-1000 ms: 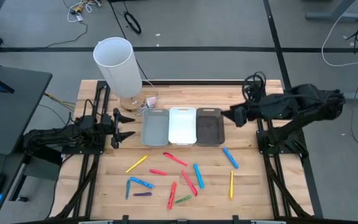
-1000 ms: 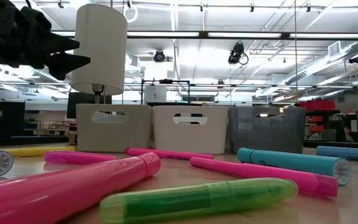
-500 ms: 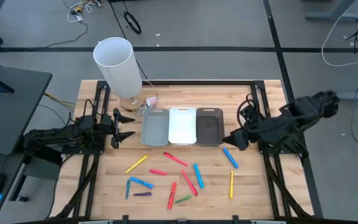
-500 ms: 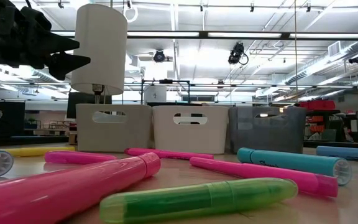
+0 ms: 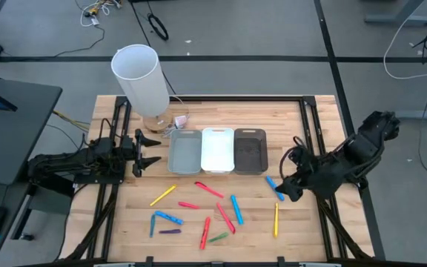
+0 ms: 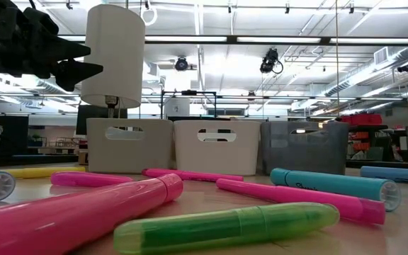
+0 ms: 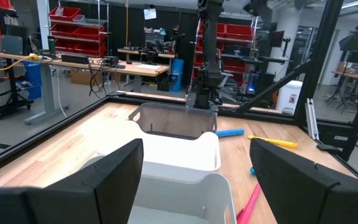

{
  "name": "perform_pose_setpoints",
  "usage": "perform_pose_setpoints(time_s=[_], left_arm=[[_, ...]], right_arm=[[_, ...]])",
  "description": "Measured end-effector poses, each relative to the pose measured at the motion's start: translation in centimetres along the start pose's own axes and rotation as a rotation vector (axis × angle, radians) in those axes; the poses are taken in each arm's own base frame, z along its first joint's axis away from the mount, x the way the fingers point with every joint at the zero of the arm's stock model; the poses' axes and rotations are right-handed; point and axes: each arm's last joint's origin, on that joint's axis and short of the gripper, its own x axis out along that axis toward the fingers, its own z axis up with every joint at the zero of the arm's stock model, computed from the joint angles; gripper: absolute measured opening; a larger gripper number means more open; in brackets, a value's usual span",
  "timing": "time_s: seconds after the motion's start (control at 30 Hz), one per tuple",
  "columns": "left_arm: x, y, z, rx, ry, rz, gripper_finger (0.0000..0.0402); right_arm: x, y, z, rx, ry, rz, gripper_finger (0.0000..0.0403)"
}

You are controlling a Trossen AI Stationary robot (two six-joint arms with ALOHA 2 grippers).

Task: Pick & Place Markers
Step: Put the top blue marker pen into the black bin

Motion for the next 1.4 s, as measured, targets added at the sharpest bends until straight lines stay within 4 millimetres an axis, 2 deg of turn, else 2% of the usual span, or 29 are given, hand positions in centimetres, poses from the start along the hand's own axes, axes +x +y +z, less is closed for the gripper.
perform_pose_setpoints(time_s=[0.17, 0.57, 0.9, 1.13, 1.4], left_arm=[[0.0, 0.0, 0.0, 0.000, 0.000, 0.000, 0.0303], [0.0, 0.0, 0.0, 0.000, 0.000, 0.000, 0.0303], [0.0, 0.0, 0.0, 0.000, 0.000, 0.000, 0.0303], [0.0, 0.0, 0.0, 0.000, 0.000, 0.000, 0.0303], [0.0, 0.0, 0.0, 0.000, 0.000, 0.000, 0.0303]], right_arm=[[0.9, -0.5, -0.5, -0.048, 0.035, -0.145, 0.0343], [2.6, 0.4, -0.8, -0.056, 0.048, -0.194, 0.0343], [2.8, 0.4, -0.5, -0.022, 0.041, -0.203, 0.0343], [5.6, -1.0, -0.4, -0.054, 0.059, -0.326, 0.0343], [7.2, -2.7, -0.2, -0.091, 0.095, -0.404, 0.0343]])
